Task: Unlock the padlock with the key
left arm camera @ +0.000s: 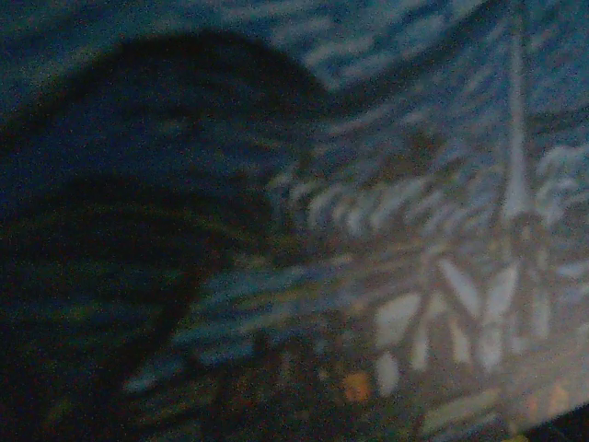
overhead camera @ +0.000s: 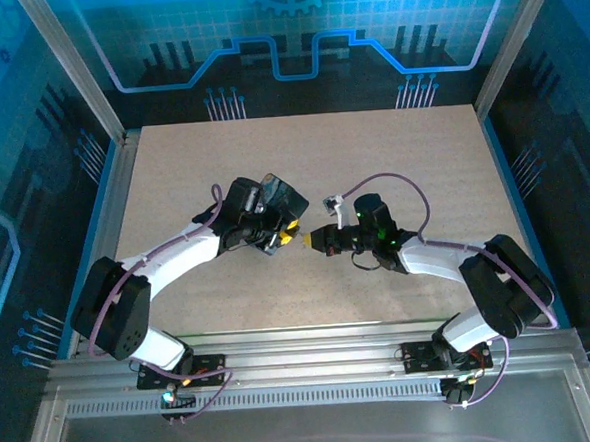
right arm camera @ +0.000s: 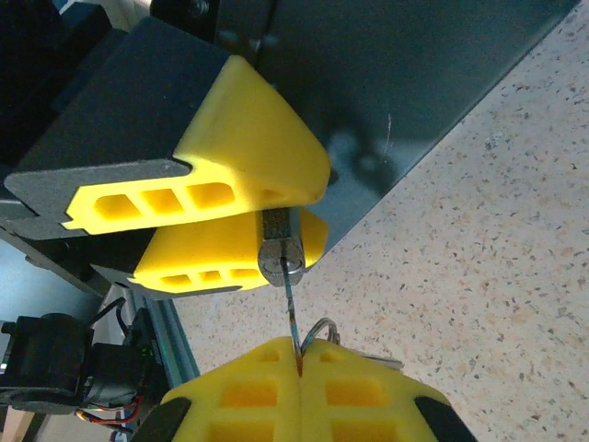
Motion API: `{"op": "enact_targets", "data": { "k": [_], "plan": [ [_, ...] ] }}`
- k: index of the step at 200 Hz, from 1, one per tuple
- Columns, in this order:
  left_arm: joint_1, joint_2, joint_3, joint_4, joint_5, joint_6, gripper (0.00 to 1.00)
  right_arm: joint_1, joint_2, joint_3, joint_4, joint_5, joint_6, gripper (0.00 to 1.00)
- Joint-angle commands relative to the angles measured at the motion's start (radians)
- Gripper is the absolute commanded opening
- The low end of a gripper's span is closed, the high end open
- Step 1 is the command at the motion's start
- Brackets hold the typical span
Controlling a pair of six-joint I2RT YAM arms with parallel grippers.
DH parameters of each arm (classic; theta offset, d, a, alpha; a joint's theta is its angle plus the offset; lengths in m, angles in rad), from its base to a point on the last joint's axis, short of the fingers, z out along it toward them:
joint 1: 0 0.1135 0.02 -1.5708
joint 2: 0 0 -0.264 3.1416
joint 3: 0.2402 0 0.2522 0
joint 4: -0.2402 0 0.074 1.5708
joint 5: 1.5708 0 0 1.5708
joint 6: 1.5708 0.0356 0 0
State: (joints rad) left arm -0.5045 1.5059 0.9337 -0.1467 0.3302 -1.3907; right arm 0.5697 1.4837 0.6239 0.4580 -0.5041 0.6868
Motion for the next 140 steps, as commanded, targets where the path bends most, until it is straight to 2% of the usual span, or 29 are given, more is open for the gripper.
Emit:
{"op": "enact_targets", "data": {
  "k": [1, 133, 140],
  "plan": [
    [-0.006, -0.021, 0.007, 0.02, 0.056, 0.004, 0.0, 0.023, 0.009, 0.005, 0.154, -0.001, 0.006, 0.0],
    [-0.008, -0.026, 0.011, -0.01, 0.072, 0.031, 0.0, 0.053, 0.088, 0.12, 0.199, -0.05, 0.013, 0.0],
    [-0.005, -0.031, 0.01, -0.014, 0.071, 0.032, 0.0, 0.052, 0.084, 0.117, 0.196, -0.056, 0.008, 0.04]
  ]
}}
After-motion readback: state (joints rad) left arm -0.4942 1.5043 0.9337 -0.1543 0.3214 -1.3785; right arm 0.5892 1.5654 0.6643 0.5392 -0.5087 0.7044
